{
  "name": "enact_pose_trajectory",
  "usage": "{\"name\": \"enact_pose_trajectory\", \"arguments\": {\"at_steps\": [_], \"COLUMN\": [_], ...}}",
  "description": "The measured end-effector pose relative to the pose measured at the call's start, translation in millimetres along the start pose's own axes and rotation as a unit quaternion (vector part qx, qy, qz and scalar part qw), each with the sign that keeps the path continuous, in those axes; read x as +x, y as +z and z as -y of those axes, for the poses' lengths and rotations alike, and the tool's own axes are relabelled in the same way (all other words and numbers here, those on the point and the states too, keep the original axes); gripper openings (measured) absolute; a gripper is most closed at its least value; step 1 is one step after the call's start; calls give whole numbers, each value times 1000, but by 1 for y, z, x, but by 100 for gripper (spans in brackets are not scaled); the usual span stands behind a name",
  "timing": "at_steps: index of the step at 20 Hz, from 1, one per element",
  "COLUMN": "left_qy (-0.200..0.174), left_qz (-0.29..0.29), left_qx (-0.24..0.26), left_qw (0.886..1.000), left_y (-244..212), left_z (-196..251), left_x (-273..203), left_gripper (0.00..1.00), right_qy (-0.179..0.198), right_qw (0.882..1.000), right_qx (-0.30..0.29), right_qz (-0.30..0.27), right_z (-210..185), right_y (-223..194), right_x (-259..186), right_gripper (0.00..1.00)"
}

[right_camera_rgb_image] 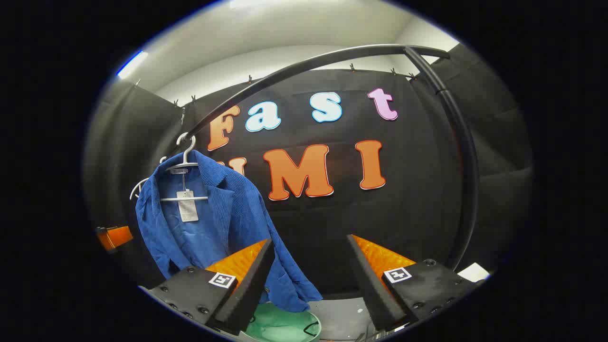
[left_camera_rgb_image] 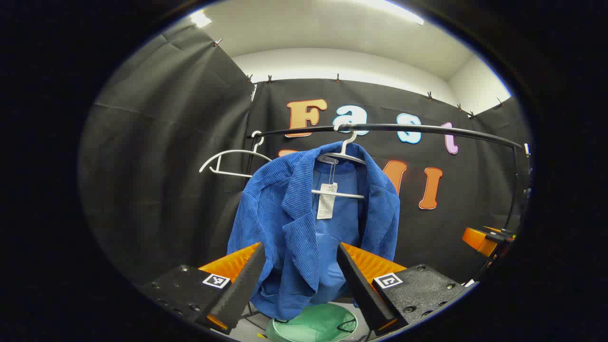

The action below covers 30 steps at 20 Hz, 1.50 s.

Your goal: Grasp the clothes on the hanger with both hands and then place them into the laundry hamper below.

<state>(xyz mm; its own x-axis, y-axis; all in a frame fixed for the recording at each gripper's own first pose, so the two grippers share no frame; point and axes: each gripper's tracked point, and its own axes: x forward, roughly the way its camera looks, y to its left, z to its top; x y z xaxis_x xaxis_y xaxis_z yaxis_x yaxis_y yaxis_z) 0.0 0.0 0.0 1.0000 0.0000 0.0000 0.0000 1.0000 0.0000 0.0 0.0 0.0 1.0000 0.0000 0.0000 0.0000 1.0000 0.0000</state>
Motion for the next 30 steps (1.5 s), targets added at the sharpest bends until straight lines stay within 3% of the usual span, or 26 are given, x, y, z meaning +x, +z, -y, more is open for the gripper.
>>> {"name": "enact_pose_trajectory", "arguments": {"at_steps": [14,20,26,27,30], "left_qy": [-46,-54,-53,-54,-55], "left_qz": [-4,-5,-9,-15,-26], "left_qx": [7,10,23,21,19], "left_qw": [999,998,998,998,998], "left_y": [6,3,-5,-9,-16], "left_z": [23,18,8,8,4], "left_x": [43,61,92,95,110], "left_gripper": [93,92,95,93,93], "right_qy": [-60,-55,-27,-22,-7], "right_qw": [998,998,999,1000,1000], "right_qx": [-11,-10,-14,-13,-15], "right_qz": [4,-6,-13,-13,-14], "right_z": [9,-13,-52,-59,-79], "right_y": [5,-5,-10,-11,-13], "right_x": [-11,1,24,29,40], "right_gripper": [98,100,98,89,89]}}
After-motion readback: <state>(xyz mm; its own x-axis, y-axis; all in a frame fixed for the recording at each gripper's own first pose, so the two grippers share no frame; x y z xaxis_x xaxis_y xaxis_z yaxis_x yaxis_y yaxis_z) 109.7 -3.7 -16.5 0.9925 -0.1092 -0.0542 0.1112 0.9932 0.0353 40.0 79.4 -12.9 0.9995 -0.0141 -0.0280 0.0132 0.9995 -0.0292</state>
